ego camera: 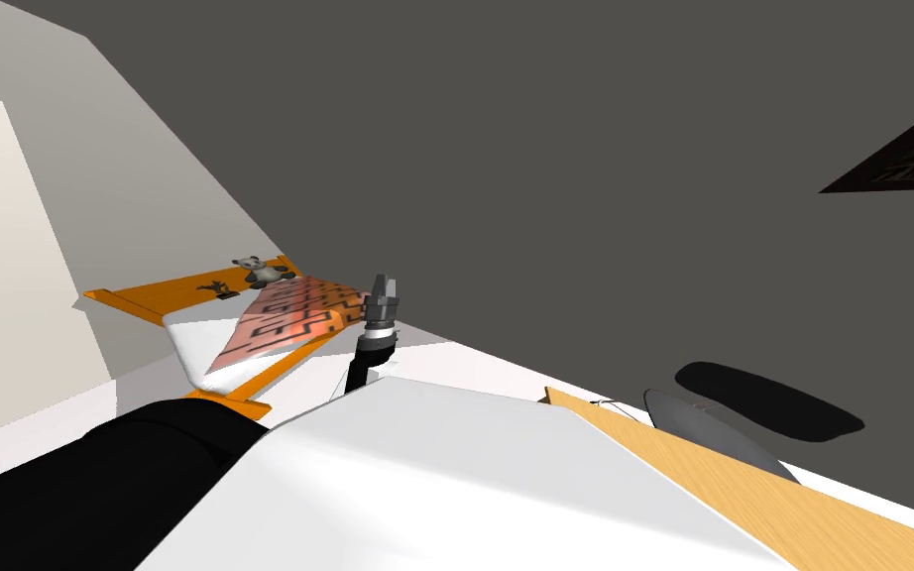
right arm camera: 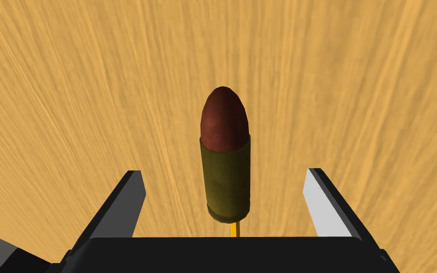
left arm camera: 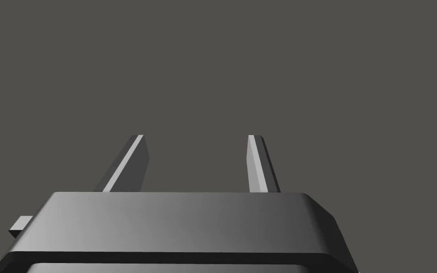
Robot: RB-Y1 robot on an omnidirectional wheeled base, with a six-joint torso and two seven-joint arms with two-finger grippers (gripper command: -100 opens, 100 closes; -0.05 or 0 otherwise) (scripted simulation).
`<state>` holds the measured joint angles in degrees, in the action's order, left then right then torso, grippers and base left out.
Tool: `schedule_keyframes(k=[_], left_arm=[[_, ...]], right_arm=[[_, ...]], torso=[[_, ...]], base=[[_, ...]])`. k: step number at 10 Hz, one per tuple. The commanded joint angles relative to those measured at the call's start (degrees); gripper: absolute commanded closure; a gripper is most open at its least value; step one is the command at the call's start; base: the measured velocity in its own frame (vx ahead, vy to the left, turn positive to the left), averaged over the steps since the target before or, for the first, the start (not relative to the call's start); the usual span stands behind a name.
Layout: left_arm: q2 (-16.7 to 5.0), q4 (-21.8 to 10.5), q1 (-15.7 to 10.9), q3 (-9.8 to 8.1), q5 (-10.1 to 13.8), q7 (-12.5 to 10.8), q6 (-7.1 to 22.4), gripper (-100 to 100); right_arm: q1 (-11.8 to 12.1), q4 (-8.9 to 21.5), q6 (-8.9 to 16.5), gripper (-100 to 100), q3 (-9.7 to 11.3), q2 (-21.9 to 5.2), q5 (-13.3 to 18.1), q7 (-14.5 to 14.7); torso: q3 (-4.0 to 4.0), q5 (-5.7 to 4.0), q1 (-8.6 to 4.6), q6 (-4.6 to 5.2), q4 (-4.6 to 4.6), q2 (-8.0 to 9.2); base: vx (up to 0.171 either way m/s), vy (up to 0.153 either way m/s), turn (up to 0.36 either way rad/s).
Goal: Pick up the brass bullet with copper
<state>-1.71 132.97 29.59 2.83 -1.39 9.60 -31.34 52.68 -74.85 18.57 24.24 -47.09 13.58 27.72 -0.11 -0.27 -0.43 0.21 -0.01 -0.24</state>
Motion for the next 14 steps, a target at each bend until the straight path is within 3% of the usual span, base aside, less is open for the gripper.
schedule_keyframes(k=[1,2,6,7,8,12,13,14], left_arm=[[0.0,0.0,0.0,0.0,0.0,0.0,0.0,0],[0.0,0.0,0.0,0.0,0.0,0.0,0.0,0],[0.0,0.0,0.01,0.0,0.0,0.0,0.0,0],[0.0,0.0,0.01,0.0,0.0,0.0,0.0,0],[0.0,0.0,0.01,0.0,0.0,0.0,0.0,0],[0.0,0.0,0.01,0.0,0.0,0.0,0.0,0],[0.0,0.0,0.01,0.0,0.0,0.0,0.0,0],[0.0,0.0,0.01,0.0,0.0,0.0,0.0,0]], right_arm=[[0.0,0.0,0.0,-100,0.0,0.0,0.0,0.0],[-0.08,0.11,-0.07,100,0.0,0.06,0.02,0.0],[-0.04,0.07,-0.08,100,0.02,0.03,0.05,0.04],[-0.04,0.07,-0.08,0,0.02,0.03,0.05,0.05],[1.55,-1.58,0.34,100,-0.26,-1.18,-0.16,-0.04],[4.57,-5.43,1.13,100,-0.64,-3.69,-0.76,-0.16],[4.11,-4.93,1.06,100,-0.59,-3.28,-0.65,-0.14],[4.23,-5.09,1.13,0,-0.61,-3.37,-0.68,-0.15]], torso=[[0.0,0.0,0.0,0.0,0.0,0.0],[-0.01,-0.04,-0.11,0.01,0.0,-0.02],[0.0,-0.17,-0.33,0.03,0.02,-0.04],[0.0,-0.17,-0.34,0.03,0.02,-0.03],[0.0,-0.17,-0.35,0.03,0.02,-0.03],[-0.1,-0.14,-0.22,0.03,-0.01,-0.21],[-0.1,-0.13,-0.22,0.05,-0.01,-0.2],[-0.06,-0.15,-0.28,0.03,0.01,-0.14]], base=[[-0.018,-0.003,0.006],[0.0,0.0,0.0],[0.0,0.0,0.0],[0.0,0.0,0.0],[0.031,0.01,-0.072],[0.052,0.019,-0.04],[0.019,0.009,-0.011],[0.0,0.0,0.0]])
